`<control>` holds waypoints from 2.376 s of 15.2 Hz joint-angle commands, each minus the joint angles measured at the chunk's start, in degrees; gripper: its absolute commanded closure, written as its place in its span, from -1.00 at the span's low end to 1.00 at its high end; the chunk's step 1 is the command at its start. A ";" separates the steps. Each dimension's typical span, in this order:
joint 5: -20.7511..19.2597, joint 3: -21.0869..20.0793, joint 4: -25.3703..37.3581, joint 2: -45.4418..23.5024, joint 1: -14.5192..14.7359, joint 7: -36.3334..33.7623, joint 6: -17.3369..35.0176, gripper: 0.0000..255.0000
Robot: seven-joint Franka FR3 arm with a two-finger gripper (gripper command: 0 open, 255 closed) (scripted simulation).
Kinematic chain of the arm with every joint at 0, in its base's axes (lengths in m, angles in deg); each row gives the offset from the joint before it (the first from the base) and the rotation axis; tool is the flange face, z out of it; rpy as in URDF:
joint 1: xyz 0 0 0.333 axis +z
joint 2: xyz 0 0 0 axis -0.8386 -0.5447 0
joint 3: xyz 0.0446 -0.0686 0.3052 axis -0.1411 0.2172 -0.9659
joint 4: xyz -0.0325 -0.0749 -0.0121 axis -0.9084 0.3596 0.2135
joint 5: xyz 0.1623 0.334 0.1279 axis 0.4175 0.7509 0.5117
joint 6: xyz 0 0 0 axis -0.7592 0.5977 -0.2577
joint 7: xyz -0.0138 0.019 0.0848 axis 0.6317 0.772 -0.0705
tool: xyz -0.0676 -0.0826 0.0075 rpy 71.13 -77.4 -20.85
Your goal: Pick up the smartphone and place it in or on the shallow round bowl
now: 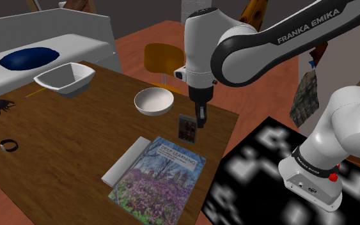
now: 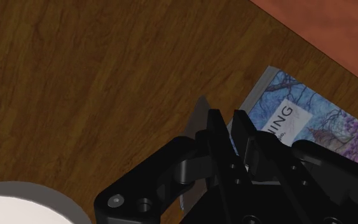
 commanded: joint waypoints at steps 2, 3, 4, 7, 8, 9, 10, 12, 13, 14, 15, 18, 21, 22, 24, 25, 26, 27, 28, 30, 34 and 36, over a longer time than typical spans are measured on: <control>0.12 0.17 1.16 1.00 0.01 0.08 -2.16 1.00; 0.15 0.24 1.62 1.37 0.01 0.11 -2.98 1.00; 0.18 0.31 2.10 1.73 0.01 0.13 -3.81 1.00; 0.25 0.52 3.59 2.71 -0.01 0.18 -6.26 1.00; 0.26 0.59 4.11 3.00 -0.01 0.19 -7.07 1.00; 0.27 0.65 4.64 3.28 -0.02 0.20 -7.88 1.00; 0.28 0.72 5.19 3.55 -0.03 0.21 -8.69 1.00; 0.28 0.85 6.31 4.05 -0.05 0.21 -10.29 1.00; 0.28 0.92 6.88 4.27 -0.06 0.21 -11.09 1.00; 0.28 0.98 7.47 4.48 -0.07 0.21 -11.89 1.00; 0.27 1.05 8.07 4.68 -0.08 0.20 -12.68 1.00; 0.24 1.23 9.94 5.19 -0.12 0.17 -15.05 1.00; 0.19 1.41 11.90 5.58 -0.17 0.12 -17.40 1.00; 0.17 1.47 12.58 5.68 -0.19 0.10 -18.18 1.00; 0.12 1.57 13.97 5.84 -0.23 0.06 -19.73 1.00; 0.12 1.58 14.09 5.86 -0.23 0.05 -19.87 1.00; -0.51 1.94 16.14 4.08 -0.71 0.54 -20.21 1.00; -1.13 2.28 18.24 2.28 -1.18 1.01 -20.60 1.00; -1.72 2.61 20.42 0.47 -1.61 1.46 -21.04 1.00; -2.86 3.22 24.99 -3.22 -2.39 2.32 -22.08 1.00; -4.95 4.29 35.17 -10.93 -3.64 3.88 -24.80 1.00; -5.92 4.76 40.89 -15.03 -4.11 4.61 -26.54 1.00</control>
